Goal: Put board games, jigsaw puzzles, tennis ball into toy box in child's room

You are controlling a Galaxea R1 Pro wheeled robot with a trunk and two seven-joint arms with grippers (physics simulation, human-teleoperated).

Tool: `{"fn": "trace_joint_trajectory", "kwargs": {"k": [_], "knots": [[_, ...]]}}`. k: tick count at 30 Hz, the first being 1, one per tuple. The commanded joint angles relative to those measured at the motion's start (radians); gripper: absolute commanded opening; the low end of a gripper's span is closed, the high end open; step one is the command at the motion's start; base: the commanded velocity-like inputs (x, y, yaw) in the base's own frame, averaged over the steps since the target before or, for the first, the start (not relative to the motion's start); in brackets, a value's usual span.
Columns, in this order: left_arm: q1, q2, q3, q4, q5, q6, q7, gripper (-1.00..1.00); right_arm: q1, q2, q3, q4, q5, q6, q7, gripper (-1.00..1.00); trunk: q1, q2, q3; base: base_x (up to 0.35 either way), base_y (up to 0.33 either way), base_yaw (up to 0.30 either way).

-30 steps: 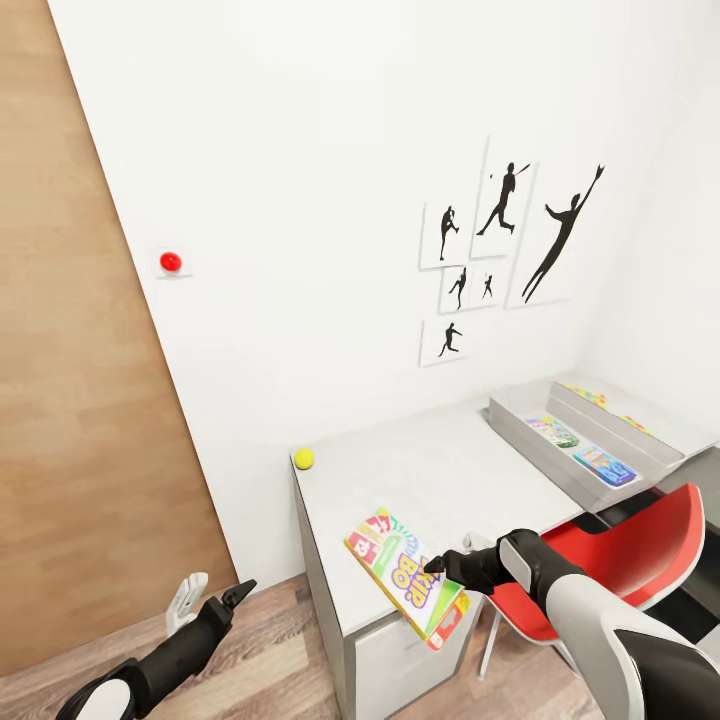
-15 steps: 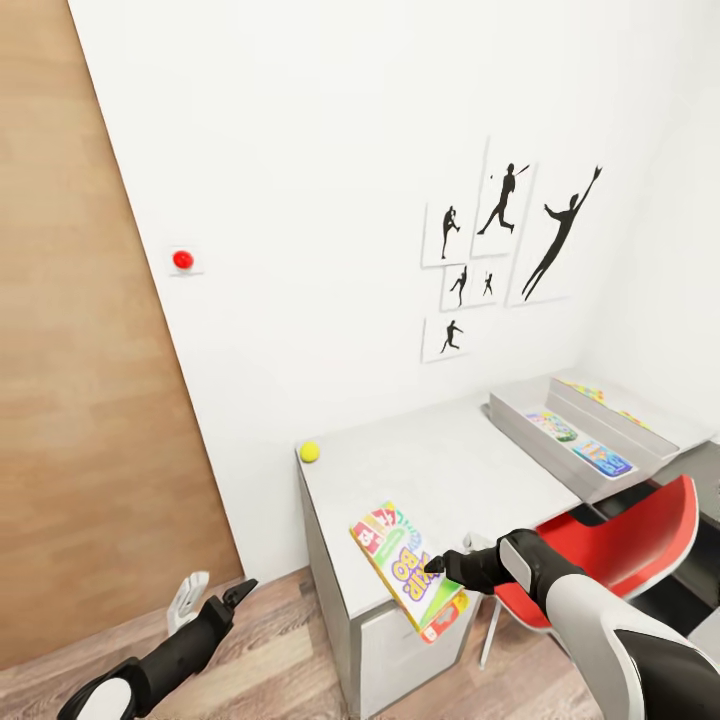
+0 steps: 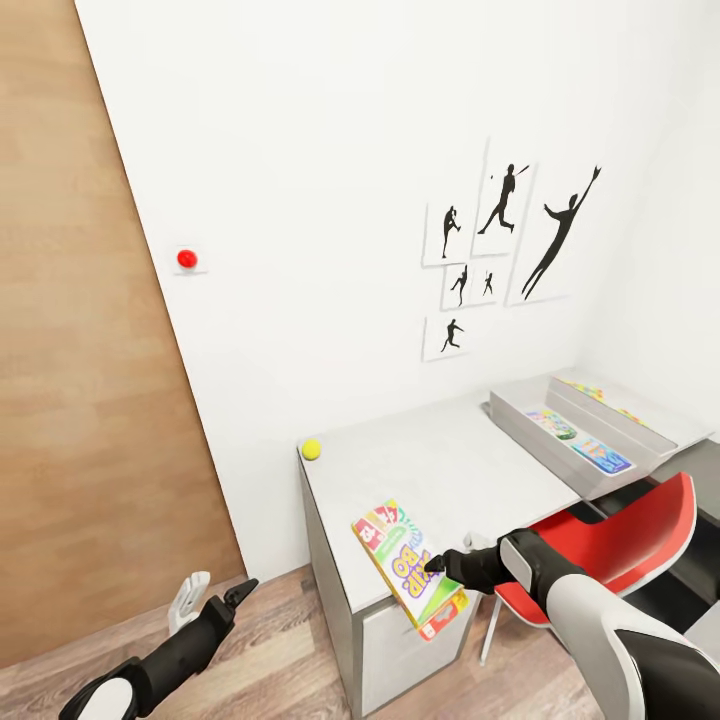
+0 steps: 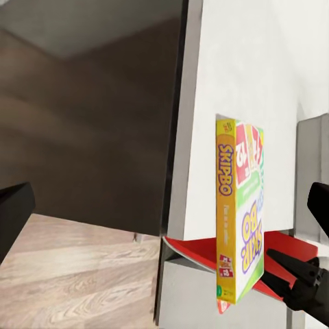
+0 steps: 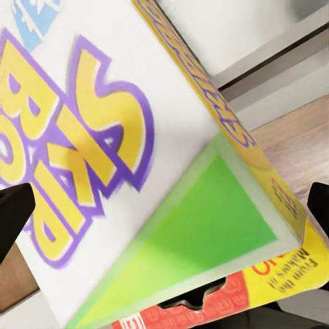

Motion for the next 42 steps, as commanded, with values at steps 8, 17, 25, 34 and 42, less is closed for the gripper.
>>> {"fn": "trace_joint_trajectory", "kwargs": {"k": [8,17,25,34,42], "knots": [[-0.001,0.0,0.001,0.0,0.004,0.006,0.0,1.0,-0.001,-0.007,-0.006,-0.007,-0.004,0.005,0.002,1.0,0.001,-0.002,-0.002,-0.004,0.002,0.0],[-0.001,0.0,0.001,0.0,0.001,0.006,0.0,1.0,-0.001,-0.049,-0.043,-0.09,-0.016,-0.004,0.009,1.0,0.001,-0.002,-0.002,0.0,0.0,-0.014],[-0.001,0.0,0.001,0.0,-0.001,0.006,0.0,1.0,0.042,-0.102,-0.063,-0.281,-0.031,0.012,0.093,1.0,0.001,-0.002,-0.002,0.0,0.0,-0.158],[-0.001,0.0,0.001,0.0,-0.001,0.006,-0.001,1.0,0.147,-0.118,-0.067,-0.533,-0.033,0.09,0.236,1.0,0.001,-0.002,-0.002,0.0,0.0,-0.225],[-0.001,0.001,0.001,0.0,-0.001,0.006,-0.002,1.0,0.264,-0.121,-0.07,-0.755,-0.036,0.128,0.308,1.0,0.001,-0.002,-0.002,0.0,0.001,-0.104]]}}
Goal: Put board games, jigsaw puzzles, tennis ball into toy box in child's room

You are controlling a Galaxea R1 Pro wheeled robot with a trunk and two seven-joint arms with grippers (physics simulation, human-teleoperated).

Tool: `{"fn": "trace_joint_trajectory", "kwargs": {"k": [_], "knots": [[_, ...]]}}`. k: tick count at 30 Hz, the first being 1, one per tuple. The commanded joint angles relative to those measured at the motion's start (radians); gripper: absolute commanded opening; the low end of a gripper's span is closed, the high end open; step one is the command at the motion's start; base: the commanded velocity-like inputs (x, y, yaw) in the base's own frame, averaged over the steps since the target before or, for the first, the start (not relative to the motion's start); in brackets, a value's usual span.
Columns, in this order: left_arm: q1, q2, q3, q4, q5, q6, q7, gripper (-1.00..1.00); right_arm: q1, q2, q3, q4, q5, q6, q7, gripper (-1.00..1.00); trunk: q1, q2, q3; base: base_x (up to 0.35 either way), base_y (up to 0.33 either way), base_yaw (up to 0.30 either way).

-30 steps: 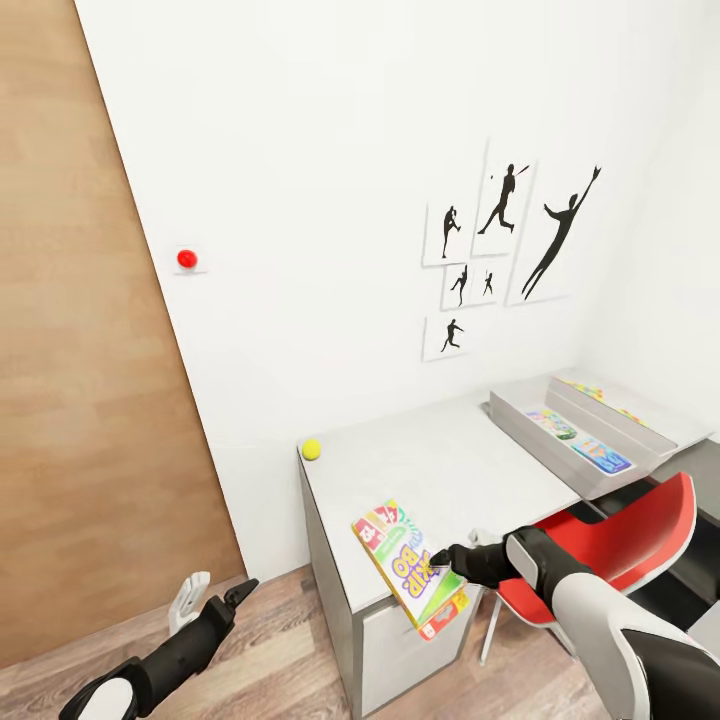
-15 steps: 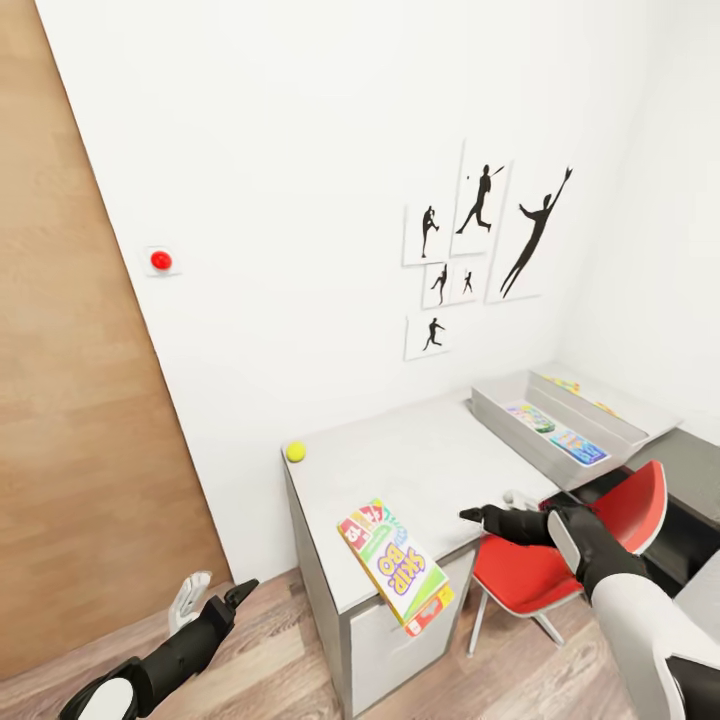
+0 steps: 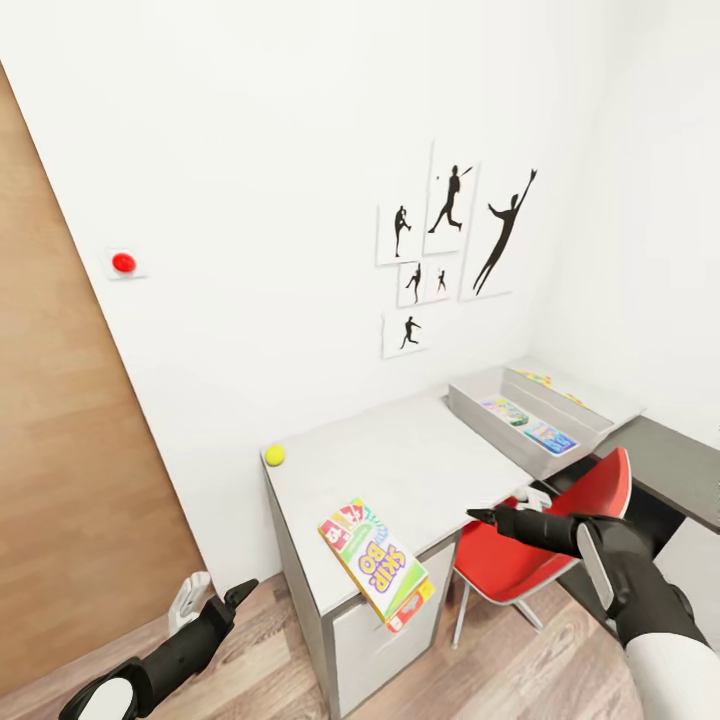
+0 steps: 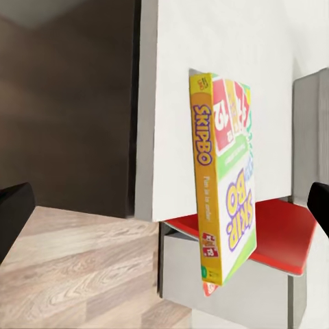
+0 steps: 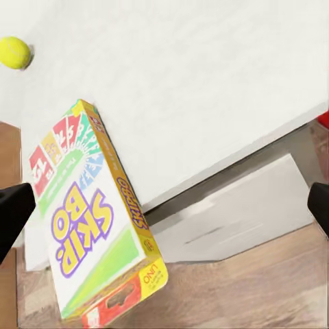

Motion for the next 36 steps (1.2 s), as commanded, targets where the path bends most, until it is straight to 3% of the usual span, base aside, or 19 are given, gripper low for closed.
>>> {"fn": "trace_joint_trajectory", "kwargs": {"k": [1,3,11,15,23,29,36], "knots": [[-0.001,0.0,0.002,0.0,0.004,0.006,-0.001,1.0,0.0,0.0,-0.001,-0.002,-0.006,0.008,0.0,1.0,0.001,-0.002,-0.002,0.0,0.01,-0.055],[-0.001,0.0,0.002,0.0,0.004,0.006,-0.001,1.0,0.017,0.0,-0.002,-0.036,-0.006,0.012,0.009,1.0,0.001,-0.002,-0.002,0.0,0.032,-0.044],[-0.046,-0.045,0.046,0.045,-0.031,0.006,-0.047,1.0,-0.028,0.045,-0.047,0.009,-0.055,-0.003,0.054,1.0,0.001,-0.002,-0.002,0.0,0.0,0.0],[-0.068,-0.046,0.056,0.067,-0.031,0.006,-0.069,1.0,-0.05,0.068,-0.069,0.031,-0.079,-0.003,0.076,1.0,0.001,-0.002,-0.002,0.0,0.0,0.0],[-0.109,-0.046,0.056,0.112,-0.031,0.006,-0.114,1.0,-0.095,0.069,-0.114,0.076,-0.127,-0.003,0.121,1.0,0.001,-0.002,-0.002,0.0,0.0,0.0],[-0.109,-0.046,0.056,0.146,-0.031,0.006,-0.12,1.0,-0.121,0.069,-0.115,0.109,-0.16,-0.003,0.132,1.0,0.001,-0.002,-0.002,0.0,0.0,0.0],[-0.109,-0.046,0.056,0.185,-0.031,0.006,-0.12,1.0,-0.121,0.069,-0.115,0.148,-0.16,-0.003,0.132,1.0,0.001,-0.002,-0.002,0.0,0.0,0.0]]}}
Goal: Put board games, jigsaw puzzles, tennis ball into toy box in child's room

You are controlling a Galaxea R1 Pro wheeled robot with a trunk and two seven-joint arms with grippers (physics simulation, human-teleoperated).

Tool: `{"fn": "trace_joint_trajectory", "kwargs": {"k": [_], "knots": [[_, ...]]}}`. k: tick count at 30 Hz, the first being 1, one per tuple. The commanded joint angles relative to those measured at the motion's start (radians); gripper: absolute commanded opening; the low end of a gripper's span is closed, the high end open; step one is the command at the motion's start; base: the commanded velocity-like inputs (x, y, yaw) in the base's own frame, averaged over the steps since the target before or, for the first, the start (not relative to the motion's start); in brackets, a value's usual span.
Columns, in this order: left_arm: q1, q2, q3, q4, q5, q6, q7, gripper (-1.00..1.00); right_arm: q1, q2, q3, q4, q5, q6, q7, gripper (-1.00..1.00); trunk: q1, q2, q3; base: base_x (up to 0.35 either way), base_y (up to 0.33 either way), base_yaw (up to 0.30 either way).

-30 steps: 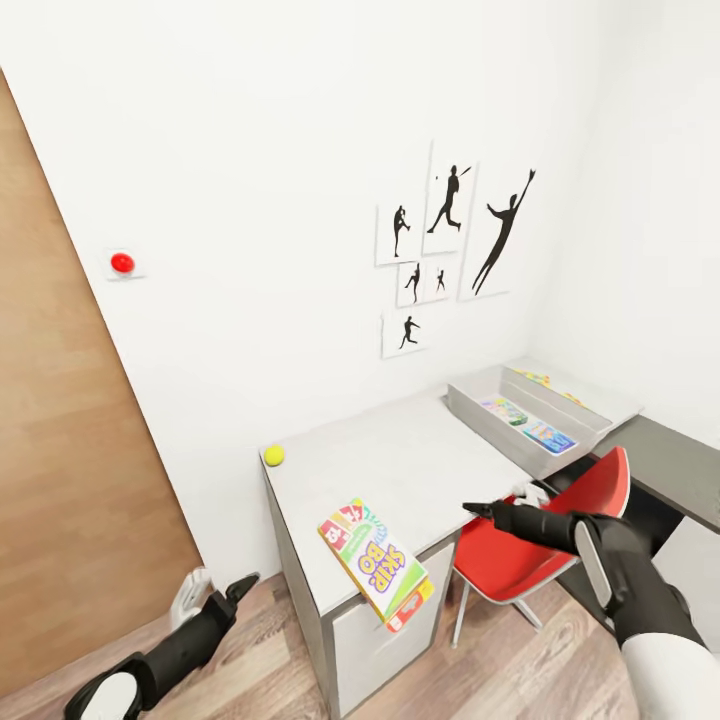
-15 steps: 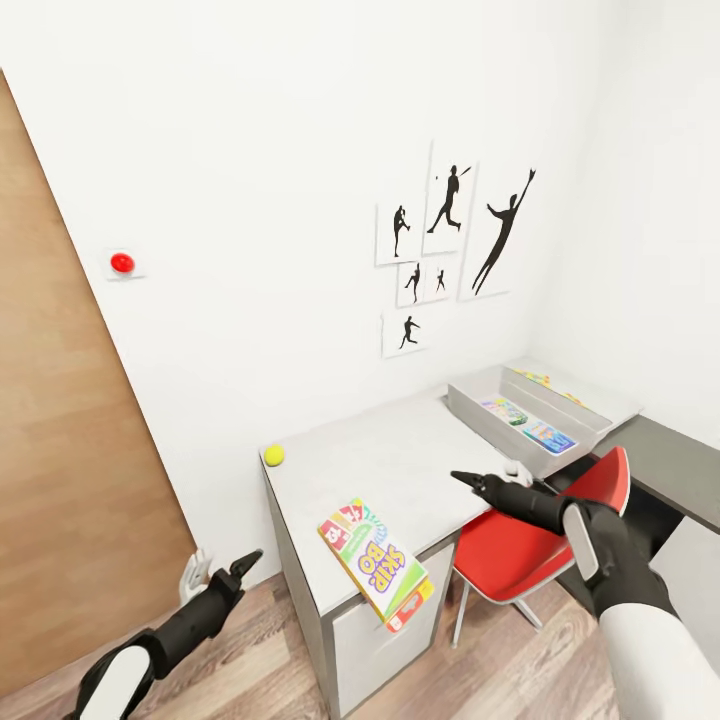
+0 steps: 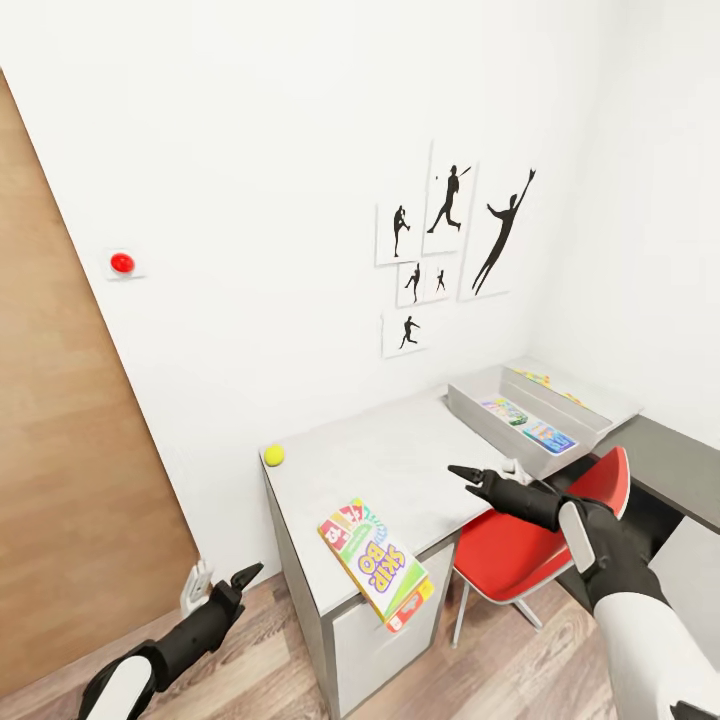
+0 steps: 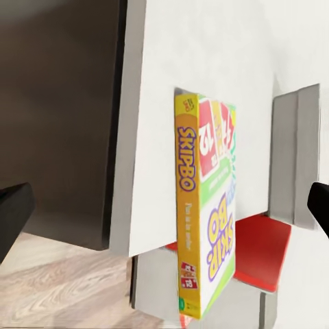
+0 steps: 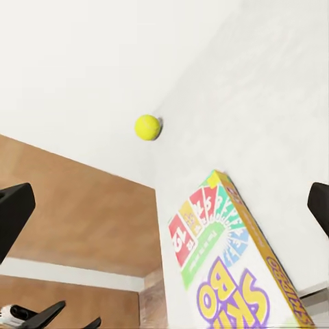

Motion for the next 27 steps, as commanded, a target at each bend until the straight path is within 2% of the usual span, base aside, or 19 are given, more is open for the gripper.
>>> {"fn": "trace_joint_trajectory", "kwargs": {"k": [1,12,17,20,22,27], "knots": [[-0.001,0.0,0.002,0.006,0.004,0.007,-0.001,1.0,-0.001,0.0,-0.002,0.006,-0.001,0.005,0.003,1.0,0.001,-0.002,-0.002,0.0,0.0,0.0],[-0.001,0.0,0.002,0.067,0.004,0.007,-0.001,1.0,-0.001,0.0,-0.002,0.068,-0.001,0.005,0.003,1.0,0.001,-0.002,-0.002,0.0,0.0,0.0],[-0.001,0.0,0.002,0.068,0.004,0.007,-0.001,1.0,-0.001,0.0,-0.002,0.096,-0.001,0.005,0.003,1.0,0.001,-0.002,-0.002,0.0,0.0,0.0],[0.016,0.017,-0.015,0.051,0.021,0.007,0.016,1.0,0.016,-0.014,0.015,0.079,0.018,0.013,-0.014,1.0,0.001,-0.002,-0.002,0.0,0.0,0.0],[0.027,0.028,-0.026,0.04,0.028,0.007,0.027,1.0,0.027,-0.006,0.026,0.067,0.03,0.023,-0.026,1.0,0.001,-0.002,-0.002,0.0,0.0,0.0],[0.056,0.037,-0.046,0.012,0.033,0.006,0.025,1.0,0.056,0.0,0.055,0.04,0.06,0.032,-0.054,1.0,0.001,-0.002,-0.002,0.0,0.0,0.0]]}}
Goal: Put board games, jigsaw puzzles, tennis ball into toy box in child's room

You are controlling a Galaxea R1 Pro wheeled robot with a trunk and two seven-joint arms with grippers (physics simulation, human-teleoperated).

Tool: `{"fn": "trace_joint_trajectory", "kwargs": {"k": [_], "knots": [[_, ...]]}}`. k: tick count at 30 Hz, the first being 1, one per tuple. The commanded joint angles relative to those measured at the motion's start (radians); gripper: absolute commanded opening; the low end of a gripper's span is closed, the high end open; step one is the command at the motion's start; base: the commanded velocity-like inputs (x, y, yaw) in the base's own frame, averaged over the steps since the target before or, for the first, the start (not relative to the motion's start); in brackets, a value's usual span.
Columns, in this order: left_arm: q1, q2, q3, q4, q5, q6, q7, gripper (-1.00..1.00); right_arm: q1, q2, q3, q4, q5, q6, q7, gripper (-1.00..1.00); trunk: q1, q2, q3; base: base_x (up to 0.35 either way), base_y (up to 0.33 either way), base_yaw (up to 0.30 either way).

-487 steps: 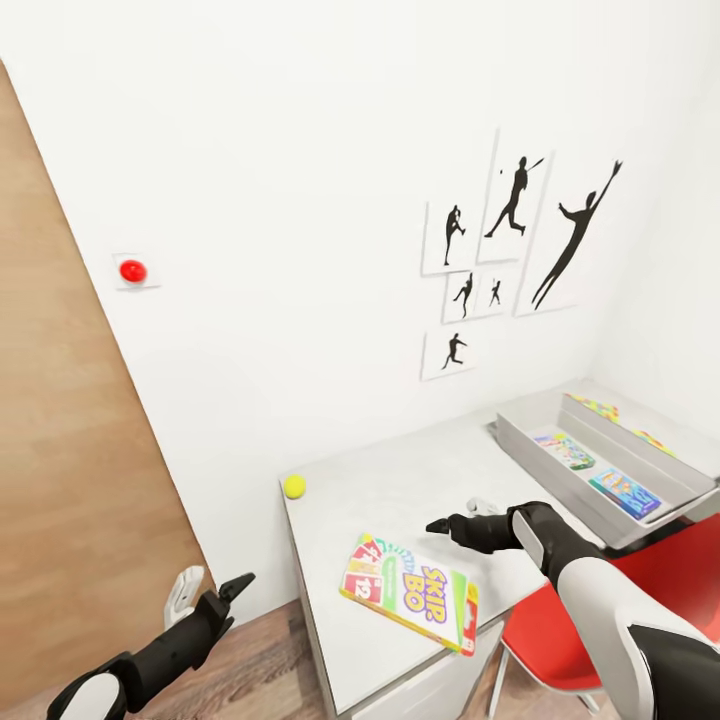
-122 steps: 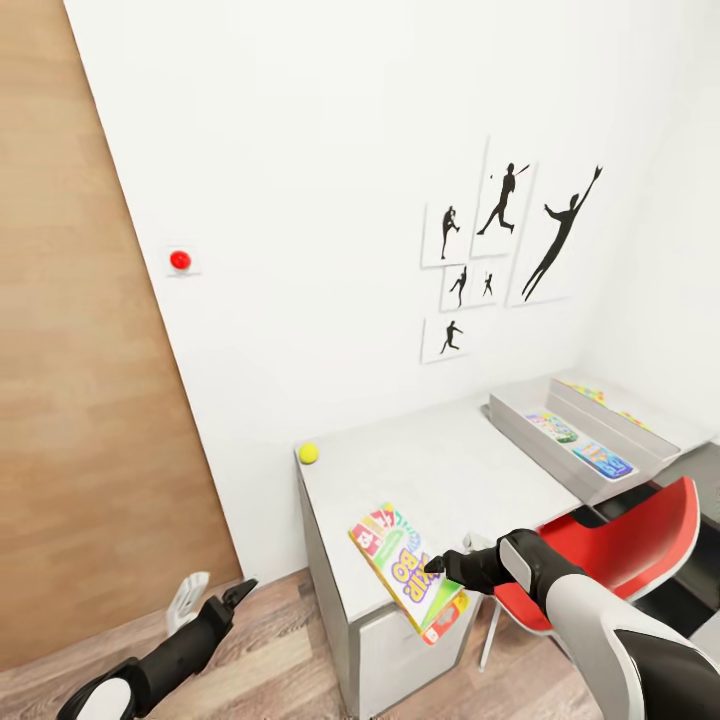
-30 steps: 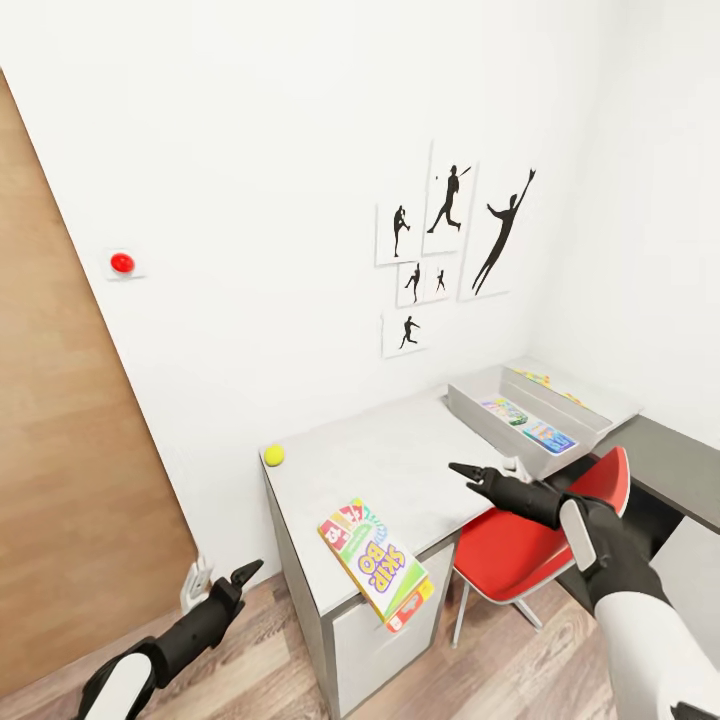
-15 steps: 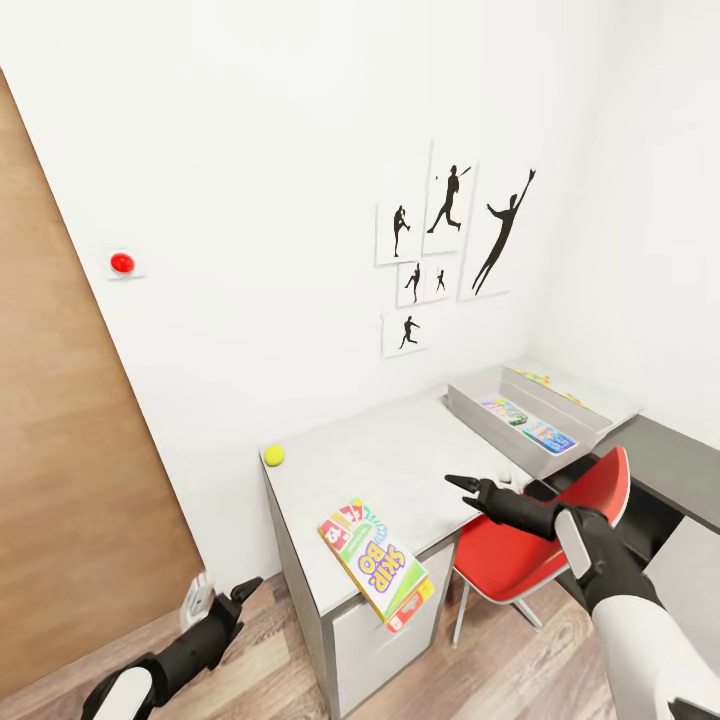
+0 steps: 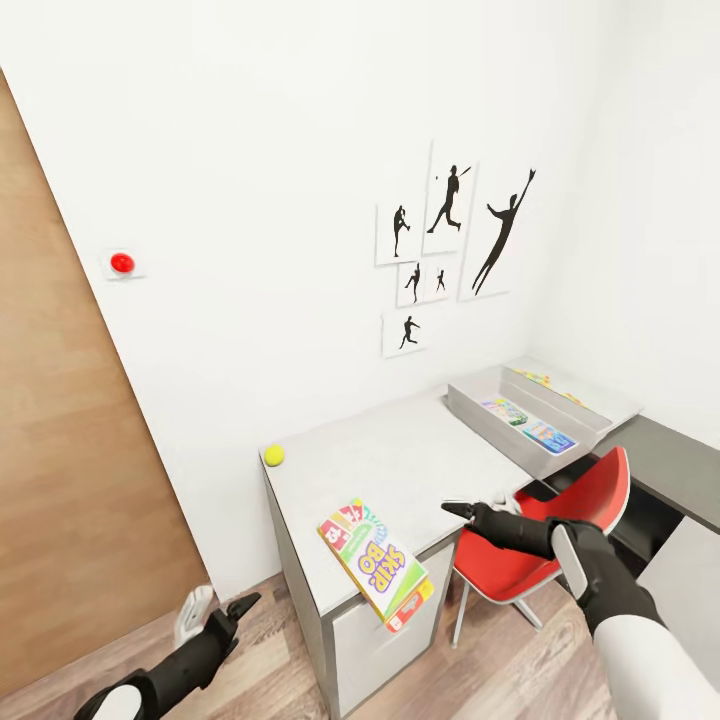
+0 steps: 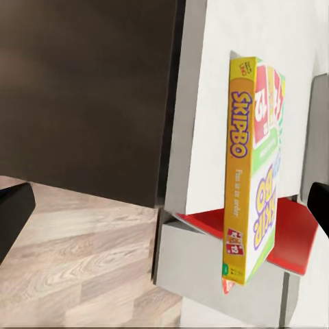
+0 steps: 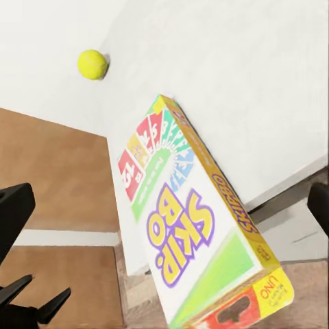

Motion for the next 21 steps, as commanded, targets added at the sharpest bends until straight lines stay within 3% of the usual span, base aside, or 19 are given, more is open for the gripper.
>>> {"fn": "trace_joint_trajectory", "kwargs": {"k": [1,10,14,15,21], "knots": [[0.005,0.001,-0.001,-0.006,0.004,0.006,-0.003,1.0,0.005,0.002,0.004,-0.006,0.003,0.008,-0.005,1.0,0.001,-0.002,-0.002,0.0,0.0,0.0],[0.056,0.006,-0.007,-0.056,0.007,0.006,-0.005,1.0,0.05,0.006,0.055,-0.056,0.022,0.013,-0.043,1.0,0.001,-0.002,-0.002,0.0,0.0,0.0],[0.078,0.007,-0.008,-0.079,0.008,0.006,-0.006,1.0,0.052,0.006,0.058,-0.079,0.023,0.014,-0.045,1.0,0.001,-0.002,-0.002,0.0,0.0,0.0],[0.11,0.007,-0.008,-0.202,0.008,0.006,-0.006,1.0,0.053,0.006,0.058,-0.299,0.023,0.014,-0.046,1.0,0.001,-0.002,-0.002,0.0,0.0,0.0],[0.113,0.008,-0.009,-0.205,0.008,0.006,-0.006,1.0,0.054,0.007,0.059,-0.304,0.023,0.015,-0.047,1.0,0.001,-0.002,-0.002,0.0,0.001,0.0]]}}
